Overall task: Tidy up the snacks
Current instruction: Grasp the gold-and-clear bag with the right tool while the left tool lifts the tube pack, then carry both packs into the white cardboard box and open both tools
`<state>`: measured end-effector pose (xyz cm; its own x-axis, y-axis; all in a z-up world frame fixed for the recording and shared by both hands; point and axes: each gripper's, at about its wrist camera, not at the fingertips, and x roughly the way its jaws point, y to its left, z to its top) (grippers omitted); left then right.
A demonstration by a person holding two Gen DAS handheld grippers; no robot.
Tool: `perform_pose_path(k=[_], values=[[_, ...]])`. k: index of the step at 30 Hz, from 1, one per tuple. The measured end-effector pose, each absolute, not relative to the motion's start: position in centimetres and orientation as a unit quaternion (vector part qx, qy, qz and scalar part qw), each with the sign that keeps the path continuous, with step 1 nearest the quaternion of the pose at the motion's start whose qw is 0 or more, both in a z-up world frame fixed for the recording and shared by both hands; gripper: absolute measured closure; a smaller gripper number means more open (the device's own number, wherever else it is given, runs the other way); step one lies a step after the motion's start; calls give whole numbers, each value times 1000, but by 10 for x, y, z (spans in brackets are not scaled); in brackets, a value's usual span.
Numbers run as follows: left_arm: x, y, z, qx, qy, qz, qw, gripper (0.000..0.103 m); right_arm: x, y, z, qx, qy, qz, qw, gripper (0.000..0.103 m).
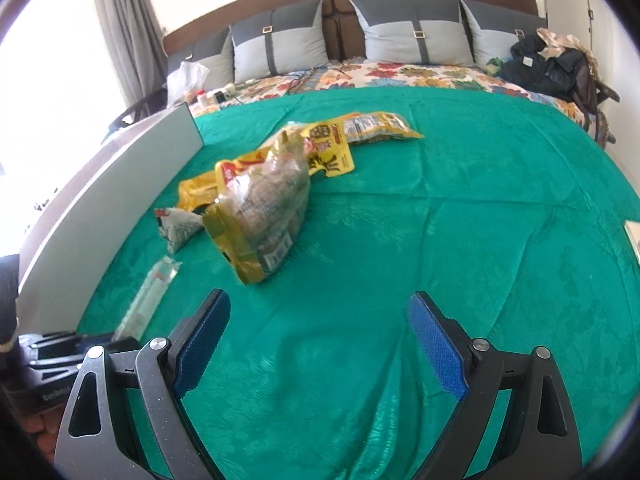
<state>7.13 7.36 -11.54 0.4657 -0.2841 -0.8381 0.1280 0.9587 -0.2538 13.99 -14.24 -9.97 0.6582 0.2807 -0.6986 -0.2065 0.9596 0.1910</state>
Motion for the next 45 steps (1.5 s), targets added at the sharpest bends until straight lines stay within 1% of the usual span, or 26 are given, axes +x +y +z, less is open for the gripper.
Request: perform_pose_path(k=[2, 6, 8, 9, 12, 15, 19, 22, 25, 28, 29, 30, 31, 32, 33, 35, 37, 40, 42, 45], values=[[70, 76, -113, -79, 499, -122, 854, 85, 168, -119, -94, 55, 418, 137, 896, 10], [66, 86, -106, -88, 491, -120, 858, 85, 224, -82, -112, 38, 500, 90, 861, 11], [63, 90, -100, -86, 484, -119, 863, 85, 238, -79, -125, 36, 525, 71, 847, 15], [61, 91, -96, -86, 479, -120, 865, 85, 237, -85, -128, 48, 531, 71, 843, 50], [60, 95, -87, -95, 470, -130, 868, 85, 225, -108, -124, 85, 525, 65, 844, 54], [60, 97, -79, -114, 470, -148, 863, 85, 202, -136, -109, 126, 499, 77, 854, 55], [59, 119, -43, -192, 443, -177, 858, 85, 177, -134, -64, 156, 460, 131, 864, 55], [56, 154, -1, -224, 396, -163, 875, 85, 171, -93, -20, 167, 426, 199, 867, 55], [49, 205, 30, -230, 360, -103, 898, 85, 166, -26, 20, 160, 399, 285, 857, 55], [44, 258, 41, -220, 349, -1, 911, 84, 160, 48, 38, 148, 397, 359, 832, 54], [43, 274, 40, -217, 353, 35, 909, 83, 160, 71, 39, 142, 399, 374, 825, 52], [42, 289, 37, -219, 359, 66, 905, 70, 159, 94, 38, 133, 403, 386, 819, 46], [41, 303, 33, -228, 363, 89, 899, 39, 158, 112, 33, 121, 411, 388, 816, 44], [36, 315, 27, -240, 364, 109, 893, 22, 158, 126, 29, 114, 420, 385, 814, 39], [31, 324, 24, -253, 357, 125, 891, 7, 157, 132, 26, 114, 422, 382, 814, 37], [19, 332, 22, -276, 335, 147, 889, 6, 153, 125, 24, 117, 413, 378, 820, 37], [14, 331, 17, -288, 334, 147, 886, 6, 148, 103, 22, 111, 394, 367, 835, 31], [21, 301, 17, -272, 343, 113, 892, 6, 147, 52, 11, 80, 377, 319, 866, 29], [28, 270, 21, -245, 351, 80, 900, 6, 148, 10, -14, 39, 377, 266, 886, 28], [39, 209, 18, -200, 377, 8, 904, 5, 145, -57, -70, -38, 403, 169, 899, 28]])
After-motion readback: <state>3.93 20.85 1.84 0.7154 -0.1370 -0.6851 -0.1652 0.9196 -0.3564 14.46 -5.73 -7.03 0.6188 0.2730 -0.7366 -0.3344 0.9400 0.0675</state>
